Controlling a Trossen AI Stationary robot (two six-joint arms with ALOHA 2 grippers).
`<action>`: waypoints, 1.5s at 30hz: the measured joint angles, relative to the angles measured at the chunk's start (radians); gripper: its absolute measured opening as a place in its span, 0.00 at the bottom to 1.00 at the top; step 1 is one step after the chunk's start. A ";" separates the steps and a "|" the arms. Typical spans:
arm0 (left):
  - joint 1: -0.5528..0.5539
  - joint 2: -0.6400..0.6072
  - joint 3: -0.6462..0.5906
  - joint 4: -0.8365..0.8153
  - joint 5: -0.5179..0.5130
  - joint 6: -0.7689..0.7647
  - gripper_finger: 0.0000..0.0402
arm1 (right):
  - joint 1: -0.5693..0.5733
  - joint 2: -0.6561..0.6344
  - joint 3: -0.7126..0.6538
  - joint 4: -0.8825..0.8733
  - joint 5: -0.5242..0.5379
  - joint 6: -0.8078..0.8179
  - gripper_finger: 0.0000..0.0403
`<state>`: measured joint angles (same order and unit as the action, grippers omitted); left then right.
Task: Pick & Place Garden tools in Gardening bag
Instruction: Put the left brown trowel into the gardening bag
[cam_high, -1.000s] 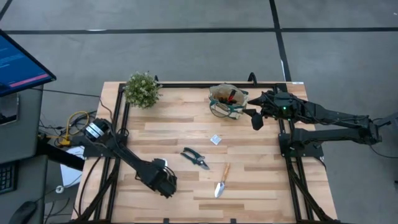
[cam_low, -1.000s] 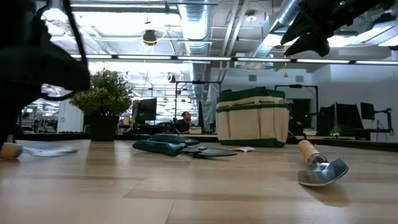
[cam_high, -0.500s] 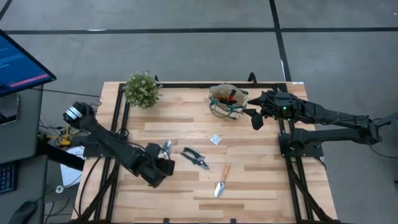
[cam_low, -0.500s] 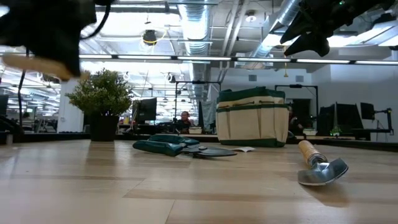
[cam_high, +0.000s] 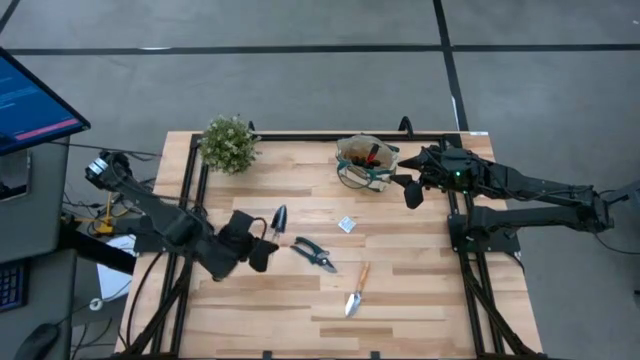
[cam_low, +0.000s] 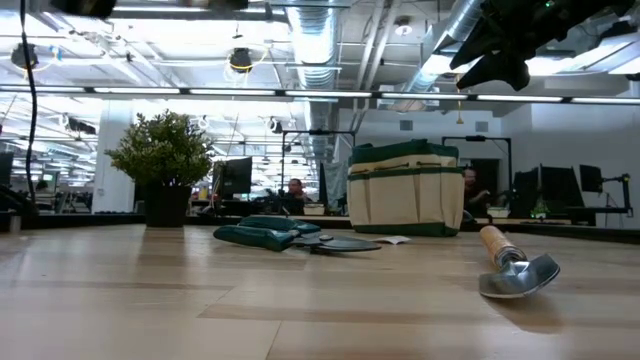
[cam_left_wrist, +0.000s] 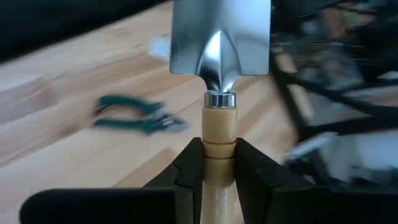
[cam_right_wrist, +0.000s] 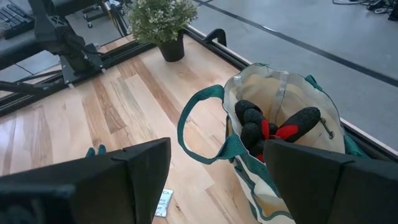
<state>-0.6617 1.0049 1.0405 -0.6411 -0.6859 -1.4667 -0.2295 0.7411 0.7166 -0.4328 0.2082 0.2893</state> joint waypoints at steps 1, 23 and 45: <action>0.000 -0.013 0.000 0.042 -0.002 0.046 0.15 | 0.000 0.000 0.000 0.000 0.000 0.000 0.62; 0.000 -0.095 0.001 0.844 0.284 0.877 0.15 | 0.000 0.000 0.000 0.000 0.002 0.000 0.62; 0.004 -0.103 0.006 1.195 0.575 1.093 0.15 | 0.000 0.000 0.000 0.022 0.002 0.000 0.62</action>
<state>-0.6576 0.9020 1.0466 0.5543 -0.1109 -0.3736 -0.2295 0.7410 0.7166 -0.4110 0.2100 0.2893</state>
